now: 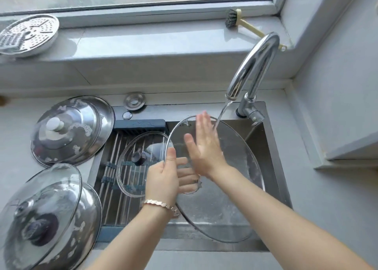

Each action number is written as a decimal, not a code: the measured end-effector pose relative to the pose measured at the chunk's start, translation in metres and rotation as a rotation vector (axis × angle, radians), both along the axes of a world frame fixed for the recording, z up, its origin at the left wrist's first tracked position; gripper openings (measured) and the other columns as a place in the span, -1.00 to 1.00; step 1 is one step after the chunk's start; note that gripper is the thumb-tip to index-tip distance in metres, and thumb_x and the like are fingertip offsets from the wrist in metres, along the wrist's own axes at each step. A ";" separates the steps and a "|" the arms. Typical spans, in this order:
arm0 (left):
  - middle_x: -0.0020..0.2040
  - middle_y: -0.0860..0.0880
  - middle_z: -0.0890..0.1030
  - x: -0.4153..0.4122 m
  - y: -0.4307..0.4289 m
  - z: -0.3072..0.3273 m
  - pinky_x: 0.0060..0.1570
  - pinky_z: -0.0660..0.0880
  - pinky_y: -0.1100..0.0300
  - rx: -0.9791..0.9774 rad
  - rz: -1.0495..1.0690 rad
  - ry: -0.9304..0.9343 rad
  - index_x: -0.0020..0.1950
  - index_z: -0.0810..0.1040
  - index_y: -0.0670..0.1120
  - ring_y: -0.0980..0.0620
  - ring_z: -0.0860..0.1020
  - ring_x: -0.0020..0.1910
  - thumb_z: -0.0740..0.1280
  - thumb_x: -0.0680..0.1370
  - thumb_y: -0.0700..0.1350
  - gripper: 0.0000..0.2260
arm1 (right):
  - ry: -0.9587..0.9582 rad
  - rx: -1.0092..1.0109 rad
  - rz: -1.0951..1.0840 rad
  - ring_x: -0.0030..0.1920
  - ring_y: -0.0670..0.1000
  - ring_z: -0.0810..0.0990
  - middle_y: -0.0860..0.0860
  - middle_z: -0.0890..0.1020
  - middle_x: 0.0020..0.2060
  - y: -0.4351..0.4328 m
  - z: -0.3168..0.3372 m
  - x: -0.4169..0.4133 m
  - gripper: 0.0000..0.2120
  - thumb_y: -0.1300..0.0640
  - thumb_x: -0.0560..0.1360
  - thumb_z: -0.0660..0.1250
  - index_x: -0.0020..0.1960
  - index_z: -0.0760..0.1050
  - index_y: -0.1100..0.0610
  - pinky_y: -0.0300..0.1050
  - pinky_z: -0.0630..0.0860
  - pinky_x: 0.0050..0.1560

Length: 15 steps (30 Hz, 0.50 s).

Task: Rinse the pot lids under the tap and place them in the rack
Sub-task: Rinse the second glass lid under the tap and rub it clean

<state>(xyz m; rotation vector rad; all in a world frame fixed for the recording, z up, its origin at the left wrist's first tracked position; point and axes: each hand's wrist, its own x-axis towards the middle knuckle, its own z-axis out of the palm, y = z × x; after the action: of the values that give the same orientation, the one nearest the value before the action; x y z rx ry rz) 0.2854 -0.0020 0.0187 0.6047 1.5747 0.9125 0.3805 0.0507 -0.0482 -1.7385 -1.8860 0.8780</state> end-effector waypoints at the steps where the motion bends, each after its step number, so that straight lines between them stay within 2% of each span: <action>1: -0.45 -0.15 0.64 0.003 0.000 0.000 -0.50 0.59 0.12 -0.022 0.030 -0.029 -0.20 0.55 -0.22 -0.05 0.63 -0.49 0.14 0.57 0.09 -0.58 | -0.006 0.040 0.093 0.45 -0.16 -0.35 -0.08 -0.29 0.46 0.001 0.006 -0.005 -0.22 -0.28 0.44 -0.26 0.51 -0.25 0.15 -0.22 -0.39 0.42; 4: -0.48 -0.07 0.61 0.001 0.006 -0.006 -0.53 0.56 0.19 -0.035 0.130 0.018 -0.30 0.55 -0.14 -0.01 0.60 -0.49 0.13 0.57 0.11 -0.57 | 0.006 0.083 0.352 0.43 -0.21 -0.34 -0.10 -0.28 0.44 -0.015 0.016 -0.013 -0.35 -0.19 0.51 -0.22 0.49 -0.26 0.09 -0.24 -0.35 0.45; 6: -0.40 -0.04 0.62 -0.005 0.011 -0.010 -0.39 0.56 0.19 -0.015 0.145 0.093 -0.30 0.56 -0.08 -0.01 0.60 -0.35 0.12 0.57 0.14 -0.59 | 0.020 0.126 0.526 0.46 -0.19 -0.31 -0.11 -0.25 0.45 -0.033 0.013 -0.007 -0.44 -0.11 0.54 -0.18 0.45 -0.29 0.04 -0.24 -0.34 0.46; 7: -0.40 -0.03 0.63 -0.008 0.013 -0.011 -0.31 0.57 0.17 -0.008 0.159 0.084 -0.28 0.57 -0.07 -0.02 0.62 -0.30 0.12 0.56 0.14 -0.59 | 0.027 0.152 0.598 0.48 -0.17 -0.28 -0.10 -0.21 0.47 -0.041 0.009 0.000 -0.44 -0.09 0.54 -0.15 0.45 -0.26 0.03 -0.23 -0.32 0.47; 9: -0.43 -0.04 0.65 -0.014 0.017 -0.009 -0.38 0.60 0.18 0.000 0.161 0.033 -0.23 0.57 -0.11 -0.03 0.63 -0.33 0.11 0.56 0.14 -0.59 | 0.085 0.184 0.671 0.52 -0.11 -0.10 -0.05 -0.01 0.50 -0.053 -0.006 0.022 -0.45 -0.03 0.56 -0.02 0.50 -0.06 0.07 -0.18 -0.20 0.50; 10: -0.39 -0.09 0.65 -0.016 0.018 -0.006 -0.43 0.60 0.20 0.014 0.139 0.032 -0.19 0.55 -0.14 -0.03 0.63 -0.35 0.10 0.57 0.14 -0.58 | 0.115 0.196 0.628 0.50 -0.11 0.04 -0.03 0.15 0.48 -0.056 -0.015 0.035 -0.49 0.01 0.55 0.05 0.48 0.14 0.11 -0.14 -0.08 0.50; 12: -0.27 -0.18 0.63 -0.018 0.021 -0.001 -0.43 0.58 0.19 0.069 0.094 0.079 -0.10 0.53 -0.18 -0.07 0.62 -0.33 0.10 0.57 0.11 -0.60 | 0.150 0.219 0.295 0.38 -0.13 0.29 -0.03 0.41 0.34 -0.057 -0.032 0.058 -0.64 0.07 0.52 0.15 0.25 0.50 0.14 -0.08 0.16 0.42; 13: -0.26 -0.20 0.61 -0.018 0.021 0.002 -0.44 0.57 0.20 0.102 0.079 0.109 -0.06 0.52 -0.20 -0.08 0.61 -0.33 0.11 0.58 0.10 -0.62 | 0.146 0.169 0.042 0.35 -0.11 0.33 -0.03 0.44 0.32 -0.055 -0.040 0.067 -0.69 0.10 0.52 0.18 0.19 0.55 0.13 -0.11 0.20 0.39; 15: -0.28 -0.22 0.58 -0.017 0.023 0.009 -0.50 0.54 0.23 0.147 0.046 0.141 -0.05 0.51 -0.23 -0.07 0.57 -0.37 0.14 0.58 0.06 -0.63 | 0.177 -0.189 -0.415 0.40 0.00 0.29 0.07 0.35 0.39 -0.046 -0.050 0.078 -0.65 0.10 0.56 0.19 0.32 0.41 0.15 -0.20 0.17 0.34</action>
<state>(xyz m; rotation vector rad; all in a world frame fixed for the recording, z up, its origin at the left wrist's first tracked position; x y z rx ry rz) 0.2684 0.0213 0.0275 0.7533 1.6626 1.0461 0.4581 0.0046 -0.0978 -1.9900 -1.2981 1.0266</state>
